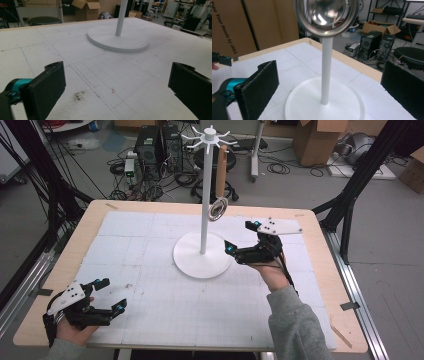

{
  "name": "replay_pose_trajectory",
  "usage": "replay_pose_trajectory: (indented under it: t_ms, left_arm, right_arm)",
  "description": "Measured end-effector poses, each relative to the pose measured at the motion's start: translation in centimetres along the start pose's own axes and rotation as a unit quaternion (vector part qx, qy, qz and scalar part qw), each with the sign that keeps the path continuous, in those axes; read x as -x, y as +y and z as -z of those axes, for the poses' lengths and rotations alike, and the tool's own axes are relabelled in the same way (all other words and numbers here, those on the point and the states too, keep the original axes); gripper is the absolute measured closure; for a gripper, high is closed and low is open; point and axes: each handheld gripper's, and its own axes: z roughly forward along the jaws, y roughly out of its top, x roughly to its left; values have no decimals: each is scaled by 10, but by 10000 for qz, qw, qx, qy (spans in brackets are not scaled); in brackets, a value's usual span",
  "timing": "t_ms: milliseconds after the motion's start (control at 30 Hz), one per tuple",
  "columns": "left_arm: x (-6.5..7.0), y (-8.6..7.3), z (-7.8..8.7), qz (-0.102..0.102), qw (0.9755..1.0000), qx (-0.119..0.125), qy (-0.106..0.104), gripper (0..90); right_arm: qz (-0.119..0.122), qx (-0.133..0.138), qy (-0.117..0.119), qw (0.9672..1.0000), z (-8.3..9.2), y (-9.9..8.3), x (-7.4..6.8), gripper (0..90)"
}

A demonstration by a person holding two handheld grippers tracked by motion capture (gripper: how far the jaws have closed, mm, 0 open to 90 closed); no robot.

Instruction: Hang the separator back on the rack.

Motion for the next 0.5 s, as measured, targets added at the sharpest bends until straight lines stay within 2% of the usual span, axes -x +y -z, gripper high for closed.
replay_pose_trajectory:
  t_ms: [233,333,500]
  left_arm:
    - [0,0,-2,10,10000,8,-13,17]
    - [0,1,-3,-4,10000,10,-27,17]
    - [0,1,-4,9,10000,-4,-39,17]
  right_arm:
    - [-193,16,106,9998,5,-28,5,7]
    - [-251,59,263,9993,8,-35,6,7]
    - [-150,7,305,9994,13,-46,4,7]
